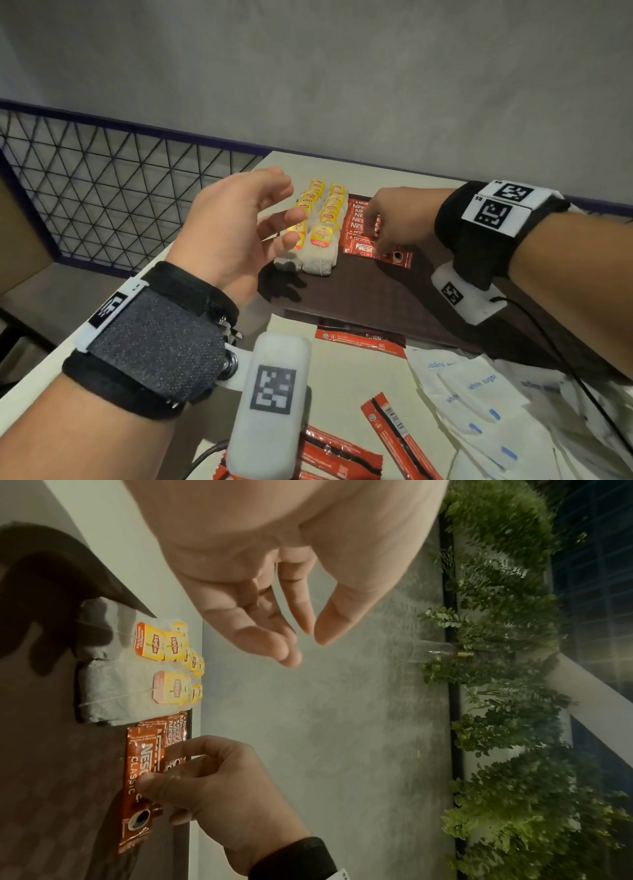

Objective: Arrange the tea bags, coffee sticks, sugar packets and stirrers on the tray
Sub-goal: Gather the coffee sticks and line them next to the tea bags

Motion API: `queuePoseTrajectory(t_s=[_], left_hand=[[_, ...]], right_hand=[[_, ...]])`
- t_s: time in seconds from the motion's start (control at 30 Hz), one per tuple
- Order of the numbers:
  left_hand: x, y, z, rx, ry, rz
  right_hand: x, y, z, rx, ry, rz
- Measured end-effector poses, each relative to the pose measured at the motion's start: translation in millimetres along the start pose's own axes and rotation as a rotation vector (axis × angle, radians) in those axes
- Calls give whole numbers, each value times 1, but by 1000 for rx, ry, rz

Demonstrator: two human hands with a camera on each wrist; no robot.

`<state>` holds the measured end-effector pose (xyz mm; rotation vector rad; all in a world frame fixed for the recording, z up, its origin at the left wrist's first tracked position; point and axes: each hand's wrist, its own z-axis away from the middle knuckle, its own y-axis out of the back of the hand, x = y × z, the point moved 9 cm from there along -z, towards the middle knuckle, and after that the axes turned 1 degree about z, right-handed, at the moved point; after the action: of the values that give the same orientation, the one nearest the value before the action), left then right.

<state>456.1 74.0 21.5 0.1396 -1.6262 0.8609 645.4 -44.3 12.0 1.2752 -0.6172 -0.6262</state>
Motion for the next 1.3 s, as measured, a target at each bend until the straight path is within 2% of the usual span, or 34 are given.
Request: queuePoseTrajectory(t_s=[0.37, 0.57, 0.8, 1.3], left_hand=[[-4, -1, 1, 6, 5, -24], [-3, -1, 3, 0, 16, -5], [-1, -4, 7, -24, 31, 3], [-4, -2, 5, -13, 48, -5]], right_hand=[[2, 2, -2, 64, 23, 53], [13, 17, 9, 125, 30, -4], [19, -3, 20, -12, 35, 26], [10, -7, 10, 25, 43, 78]])
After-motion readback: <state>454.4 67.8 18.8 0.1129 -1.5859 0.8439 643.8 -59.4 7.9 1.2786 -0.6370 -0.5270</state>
